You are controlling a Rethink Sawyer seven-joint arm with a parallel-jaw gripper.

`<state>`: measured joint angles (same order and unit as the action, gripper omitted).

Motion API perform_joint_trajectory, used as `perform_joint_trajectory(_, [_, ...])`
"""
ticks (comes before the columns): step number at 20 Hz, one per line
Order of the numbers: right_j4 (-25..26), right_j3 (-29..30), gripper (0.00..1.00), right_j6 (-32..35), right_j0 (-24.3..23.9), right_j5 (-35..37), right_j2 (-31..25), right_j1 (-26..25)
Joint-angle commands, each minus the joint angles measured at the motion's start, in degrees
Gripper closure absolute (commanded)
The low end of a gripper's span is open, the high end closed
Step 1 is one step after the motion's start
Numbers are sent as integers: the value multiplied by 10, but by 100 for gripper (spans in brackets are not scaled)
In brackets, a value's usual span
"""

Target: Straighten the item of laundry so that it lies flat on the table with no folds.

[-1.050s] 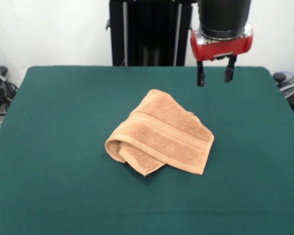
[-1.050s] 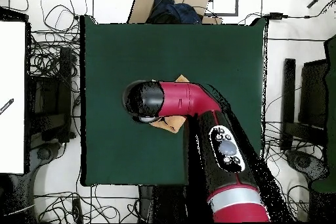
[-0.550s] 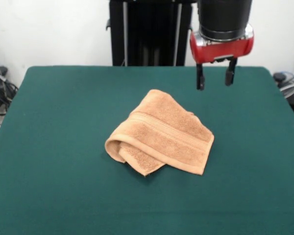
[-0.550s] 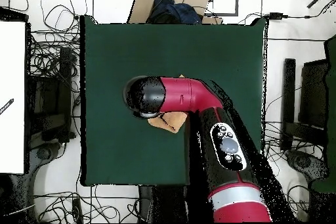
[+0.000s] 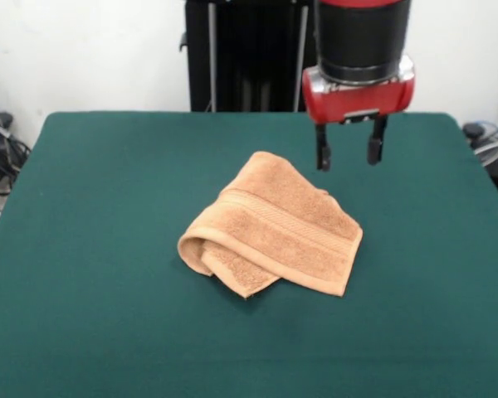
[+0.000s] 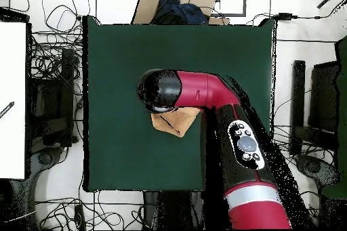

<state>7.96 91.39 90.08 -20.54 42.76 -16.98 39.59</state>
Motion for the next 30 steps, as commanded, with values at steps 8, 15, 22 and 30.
perform_joint_trajectory(8, [76,-39,0,-61,-33,25,-17,-56])
perform_joint_trajectory(15, [101,-41,0,-27,-21,7,-8,-74])
perform_joint_trajectory(22, [107,-45,0,-21,-25,9,-14,-76])
perform_joint_trajectory(30, [110,-46,0,-17,-30,0,-19,-88])
